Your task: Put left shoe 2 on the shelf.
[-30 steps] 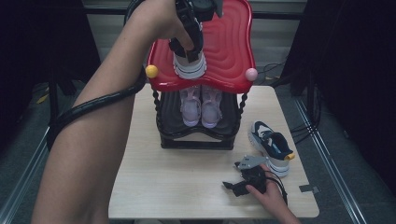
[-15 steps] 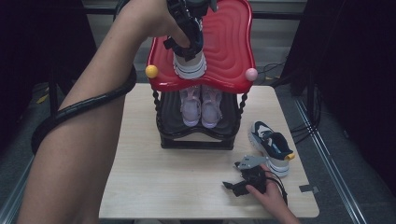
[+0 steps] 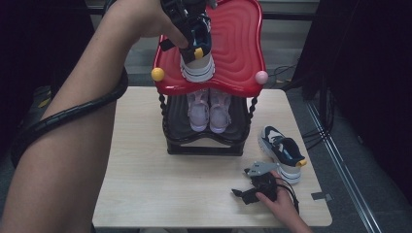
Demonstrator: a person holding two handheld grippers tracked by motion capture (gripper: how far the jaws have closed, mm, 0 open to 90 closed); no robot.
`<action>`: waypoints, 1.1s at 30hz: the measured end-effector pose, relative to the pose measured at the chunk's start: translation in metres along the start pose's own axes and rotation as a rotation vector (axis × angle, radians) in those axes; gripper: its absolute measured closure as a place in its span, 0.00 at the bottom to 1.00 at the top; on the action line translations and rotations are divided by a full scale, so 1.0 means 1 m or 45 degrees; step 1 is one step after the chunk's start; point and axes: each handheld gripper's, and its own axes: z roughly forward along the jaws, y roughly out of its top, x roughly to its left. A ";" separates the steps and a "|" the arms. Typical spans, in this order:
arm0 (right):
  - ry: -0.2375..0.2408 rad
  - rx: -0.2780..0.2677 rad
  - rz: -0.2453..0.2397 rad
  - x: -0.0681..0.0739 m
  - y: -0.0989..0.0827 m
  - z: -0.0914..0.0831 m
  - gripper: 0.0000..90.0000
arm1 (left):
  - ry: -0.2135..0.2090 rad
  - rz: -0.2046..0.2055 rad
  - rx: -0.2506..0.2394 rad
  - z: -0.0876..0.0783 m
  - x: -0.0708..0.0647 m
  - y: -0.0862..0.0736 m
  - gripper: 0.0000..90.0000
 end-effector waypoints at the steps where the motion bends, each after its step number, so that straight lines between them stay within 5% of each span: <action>1: 0.000 0.000 0.000 0.000 0.000 0.000 0.12 | -0.002 -0.003 0.001 0.000 0.000 -0.001 0.34; 33: 0.000 0.000 0.000 0.000 0.000 0.000 0.12 | -0.081 -0.143 -0.013 0.015 0.006 -0.057 0.28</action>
